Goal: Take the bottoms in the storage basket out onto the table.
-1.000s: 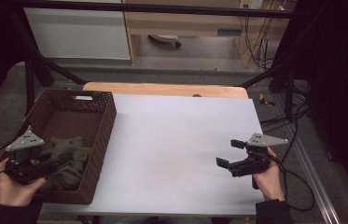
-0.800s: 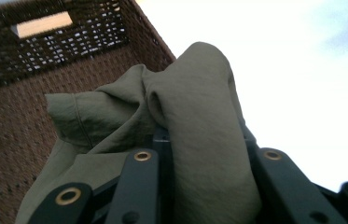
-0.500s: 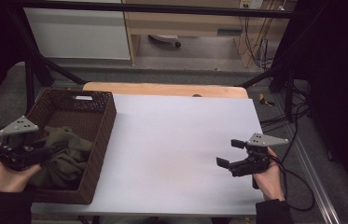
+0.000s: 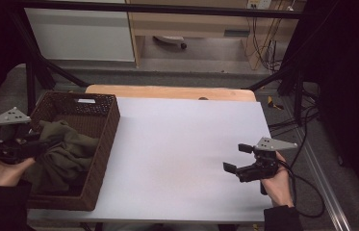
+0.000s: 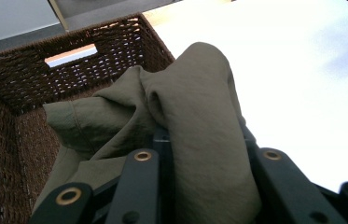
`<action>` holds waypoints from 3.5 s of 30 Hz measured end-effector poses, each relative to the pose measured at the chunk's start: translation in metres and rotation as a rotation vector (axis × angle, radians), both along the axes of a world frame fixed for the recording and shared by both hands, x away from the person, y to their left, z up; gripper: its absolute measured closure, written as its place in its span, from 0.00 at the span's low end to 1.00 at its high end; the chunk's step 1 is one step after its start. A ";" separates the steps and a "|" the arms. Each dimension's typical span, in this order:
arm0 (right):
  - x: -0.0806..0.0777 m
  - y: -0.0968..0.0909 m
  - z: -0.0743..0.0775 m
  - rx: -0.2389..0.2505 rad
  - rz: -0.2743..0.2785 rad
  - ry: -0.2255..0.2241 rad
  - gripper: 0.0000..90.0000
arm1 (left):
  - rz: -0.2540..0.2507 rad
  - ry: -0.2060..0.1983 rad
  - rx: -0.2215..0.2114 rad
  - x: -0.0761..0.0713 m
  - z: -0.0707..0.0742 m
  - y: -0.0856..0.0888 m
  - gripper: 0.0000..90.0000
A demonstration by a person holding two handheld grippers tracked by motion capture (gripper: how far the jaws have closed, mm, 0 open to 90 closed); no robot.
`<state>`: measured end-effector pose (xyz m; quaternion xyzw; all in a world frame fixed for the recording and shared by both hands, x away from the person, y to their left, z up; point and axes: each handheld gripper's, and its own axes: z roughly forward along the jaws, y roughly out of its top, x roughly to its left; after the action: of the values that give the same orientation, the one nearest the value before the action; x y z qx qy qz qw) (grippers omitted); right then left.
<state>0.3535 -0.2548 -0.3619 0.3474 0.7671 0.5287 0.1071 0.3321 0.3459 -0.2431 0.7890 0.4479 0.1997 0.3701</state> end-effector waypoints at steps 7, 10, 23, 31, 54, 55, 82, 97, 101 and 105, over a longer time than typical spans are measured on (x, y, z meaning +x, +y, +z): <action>0.000 0.000 0.000 0.001 -0.001 -0.001 0.01 | -0.006 0.009 0.011 0.007 0.004 -0.001 0.79; 0.000 0.000 0.000 -0.002 0.000 0.000 0.01 | -0.012 0.010 0.009 0.010 0.005 0.000 0.79; 0.001 0.001 -0.001 -0.006 0.004 0.004 0.01 | -0.015 0.003 0.012 0.018 0.016 0.002 0.79; 0.001 0.001 -0.002 -0.005 0.003 0.005 0.01 | -0.010 0.009 0.006 0.023 0.020 0.008 0.79; 0.001 0.001 -0.002 -0.009 0.003 0.005 0.01 | -0.011 -0.022 0.016 0.028 0.046 0.010 0.80; 0.001 0.001 -0.002 -0.008 0.003 0.004 0.01 | -0.013 -0.021 0.020 0.028 0.047 0.010 0.80; 0.002 0.002 -0.003 -0.015 0.006 0.010 0.01 | -0.024 -0.054 0.017 0.029 0.077 0.005 0.80; 0.002 0.002 -0.003 -0.016 0.008 0.012 0.01 | -0.041 -0.053 0.031 0.038 0.089 -0.009 0.80; 0.002 0.002 -0.003 -0.016 0.007 0.009 0.01 | -0.048 -0.054 0.038 0.039 0.091 -0.013 0.80; 0.002 0.002 -0.003 -0.017 0.008 0.009 0.01 | -0.051 -0.063 0.033 0.040 0.093 -0.016 0.80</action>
<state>0.3556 -0.2528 -0.3653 0.3457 0.7734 0.5210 0.1045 0.3717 0.3295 -0.1500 0.7994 0.4125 0.2222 0.3760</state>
